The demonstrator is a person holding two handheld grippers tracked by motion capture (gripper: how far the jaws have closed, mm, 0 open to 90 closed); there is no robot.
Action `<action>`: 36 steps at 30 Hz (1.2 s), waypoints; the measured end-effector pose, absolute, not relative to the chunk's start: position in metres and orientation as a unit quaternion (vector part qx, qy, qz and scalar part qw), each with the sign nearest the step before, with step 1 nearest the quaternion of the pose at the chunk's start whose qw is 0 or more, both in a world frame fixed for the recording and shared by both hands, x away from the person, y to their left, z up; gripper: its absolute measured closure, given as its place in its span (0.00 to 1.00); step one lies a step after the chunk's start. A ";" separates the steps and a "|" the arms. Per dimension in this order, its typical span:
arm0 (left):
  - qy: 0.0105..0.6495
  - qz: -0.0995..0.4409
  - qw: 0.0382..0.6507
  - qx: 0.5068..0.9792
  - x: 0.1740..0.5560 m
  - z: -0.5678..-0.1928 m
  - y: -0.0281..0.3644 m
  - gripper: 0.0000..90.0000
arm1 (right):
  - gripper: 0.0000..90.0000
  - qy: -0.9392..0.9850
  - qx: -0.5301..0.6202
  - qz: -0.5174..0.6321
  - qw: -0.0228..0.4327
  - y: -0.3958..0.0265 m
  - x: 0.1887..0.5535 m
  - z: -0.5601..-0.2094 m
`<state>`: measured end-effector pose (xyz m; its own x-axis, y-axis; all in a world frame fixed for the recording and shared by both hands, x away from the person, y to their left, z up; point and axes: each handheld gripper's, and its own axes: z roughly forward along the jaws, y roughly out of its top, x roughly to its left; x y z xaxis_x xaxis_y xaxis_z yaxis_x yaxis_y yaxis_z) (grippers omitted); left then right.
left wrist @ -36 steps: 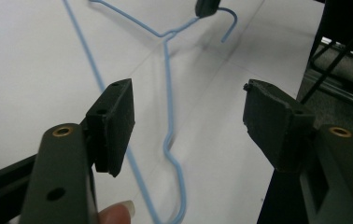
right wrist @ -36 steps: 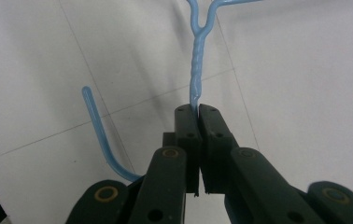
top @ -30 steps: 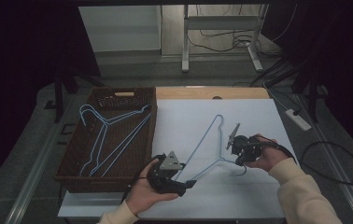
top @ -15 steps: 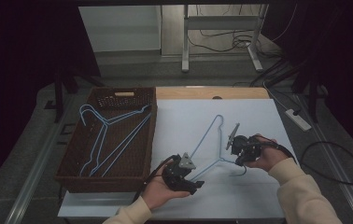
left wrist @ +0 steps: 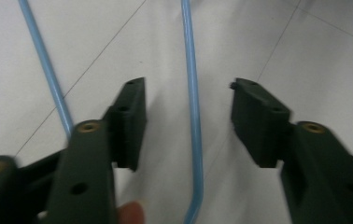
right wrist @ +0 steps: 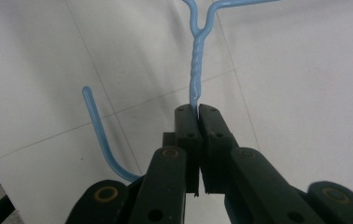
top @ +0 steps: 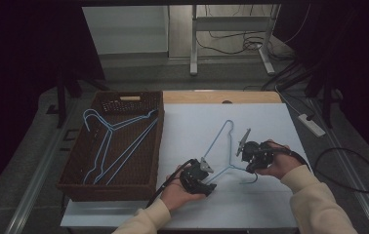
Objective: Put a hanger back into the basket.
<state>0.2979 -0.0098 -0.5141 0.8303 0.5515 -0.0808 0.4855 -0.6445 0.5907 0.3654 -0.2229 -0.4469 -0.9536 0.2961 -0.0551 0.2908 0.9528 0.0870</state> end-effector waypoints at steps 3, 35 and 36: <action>0.287 0.046 0.305 0.907 0.300 -0.516 -0.011 0.69 | 0.97 0.987 0.149 0.042 0.036 -0.223 0.365 -0.446; 0.336 0.061 0.357 0.870 0.289 -0.501 0.014 0.97 | 0.46 0.846 0.374 0.346 0.155 -0.304 0.363 -0.432; 0.339 0.065 0.363 0.866 0.288 -0.499 0.017 0.97 | 0.46 0.839 0.382 0.354 0.159 -0.308 0.360 -0.433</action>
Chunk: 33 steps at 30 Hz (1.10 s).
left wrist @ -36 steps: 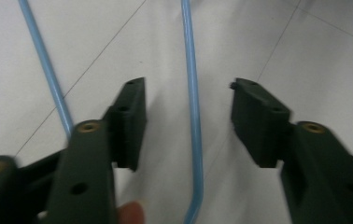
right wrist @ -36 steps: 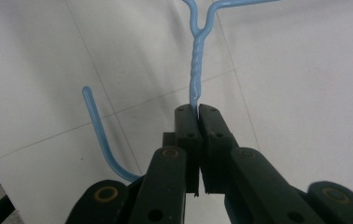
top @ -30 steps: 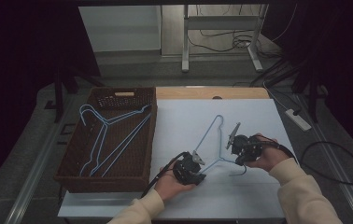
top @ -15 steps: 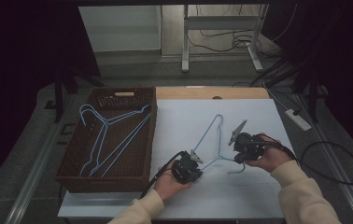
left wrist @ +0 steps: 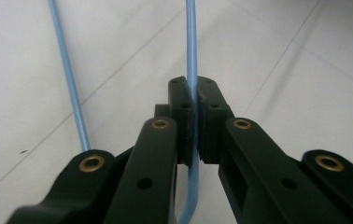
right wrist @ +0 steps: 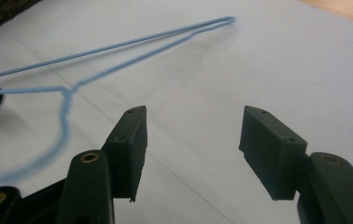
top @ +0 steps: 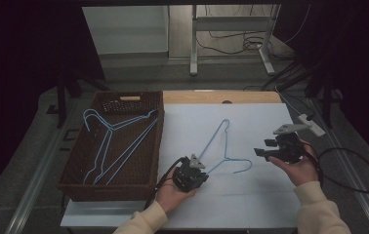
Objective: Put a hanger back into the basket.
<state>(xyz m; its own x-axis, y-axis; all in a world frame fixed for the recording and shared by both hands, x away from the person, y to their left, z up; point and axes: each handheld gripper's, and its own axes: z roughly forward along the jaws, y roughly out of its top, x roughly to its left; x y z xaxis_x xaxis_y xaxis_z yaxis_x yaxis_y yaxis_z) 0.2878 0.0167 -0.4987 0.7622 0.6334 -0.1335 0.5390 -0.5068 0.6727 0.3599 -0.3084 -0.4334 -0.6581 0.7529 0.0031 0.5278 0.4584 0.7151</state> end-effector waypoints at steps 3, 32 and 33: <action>0.342 0.068 0.371 0.861 0.285 -0.494 0.020 0.97 | 0.46 0.822 0.395 0.374 0.170 -0.318 0.351 -0.438; 0.350 0.060 0.499 0.791 0.260 -0.399 0.098 0.97 | 0.46 0.835 0.362 0.388 0.145 -0.305 0.311 -0.479; 0.352 0.061 0.505 0.786 0.260 -0.396 0.104 0.97 | 0.46 0.835 0.361 0.389 0.145 -0.305 0.311 -0.479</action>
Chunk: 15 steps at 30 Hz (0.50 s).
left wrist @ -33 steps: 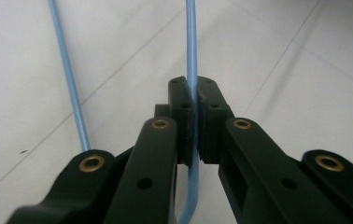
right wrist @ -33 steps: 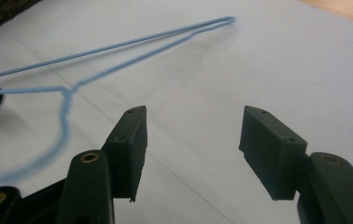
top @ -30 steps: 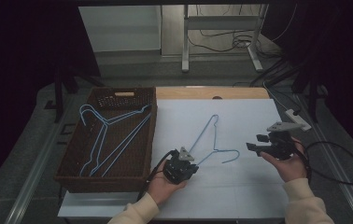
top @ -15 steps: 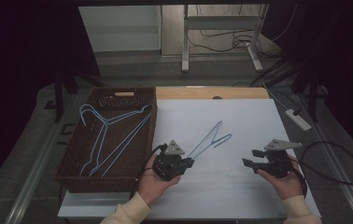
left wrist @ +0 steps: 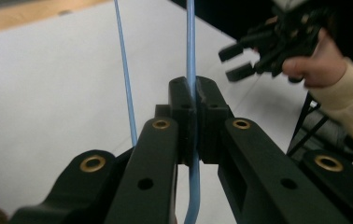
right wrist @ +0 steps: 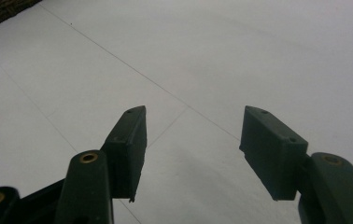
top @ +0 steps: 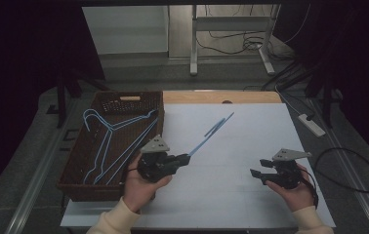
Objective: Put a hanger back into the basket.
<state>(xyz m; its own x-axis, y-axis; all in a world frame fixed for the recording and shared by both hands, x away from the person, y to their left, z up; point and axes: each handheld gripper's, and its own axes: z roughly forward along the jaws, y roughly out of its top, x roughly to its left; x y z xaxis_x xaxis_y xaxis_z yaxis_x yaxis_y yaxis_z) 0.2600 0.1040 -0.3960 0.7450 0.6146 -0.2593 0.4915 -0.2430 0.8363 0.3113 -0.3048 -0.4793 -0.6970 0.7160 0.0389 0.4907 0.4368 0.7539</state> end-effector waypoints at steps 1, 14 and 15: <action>0.353 0.062 0.510 0.782 0.260 -0.393 0.110 0.97 | 0.46 0.835 0.361 0.388 0.145 -0.304 0.311 -0.480; 0.402 0.094 0.547 0.728 0.266 -0.378 0.206 0.97 | 0.45 0.841 0.357 0.379 0.145 -0.301 0.311 -0.483; 0.406 0.095 0.547 0.726 0.266 -0.378 0.213 0.97 | 0.45 0.842 0.357 0.378 0.145 -0.300 0.311 -0.483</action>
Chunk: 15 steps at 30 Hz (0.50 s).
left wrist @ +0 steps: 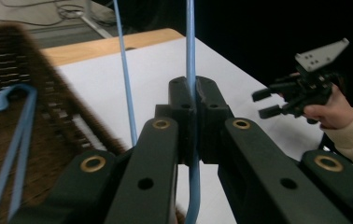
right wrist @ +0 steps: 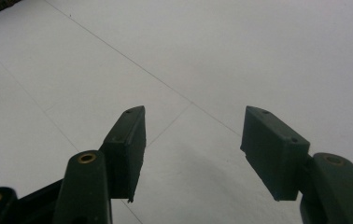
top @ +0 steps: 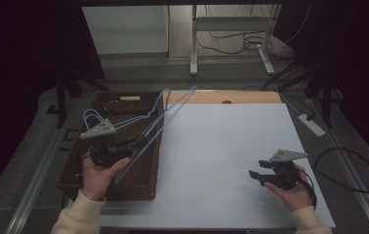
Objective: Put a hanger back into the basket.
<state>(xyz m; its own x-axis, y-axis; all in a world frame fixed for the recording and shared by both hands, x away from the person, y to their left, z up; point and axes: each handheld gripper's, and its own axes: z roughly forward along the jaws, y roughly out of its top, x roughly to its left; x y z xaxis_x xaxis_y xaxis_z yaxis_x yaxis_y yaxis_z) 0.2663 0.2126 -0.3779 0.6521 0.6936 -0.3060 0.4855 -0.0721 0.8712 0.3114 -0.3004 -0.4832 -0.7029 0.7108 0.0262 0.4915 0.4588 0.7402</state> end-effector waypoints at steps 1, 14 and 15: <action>0.409 0.095 0.547 0.724 0.266 -0.378 0.218 0.97 | 0.45 0.843 0.355 0.377 0.145 -0.300 0.312 -0.483; 0.464 0.089 0.522 0.710 0.274 -0.402 0.279 0.97 | 0.45 0.847 0.351 0.372 0.146 -0.297 0.312 -0.485; 0.467 0.089 0.521 0.709 0.273 -0.403 0.282 0.97 | 0.45 0.847 0.352 0.372 0.146 -0.297 0.312 -0.485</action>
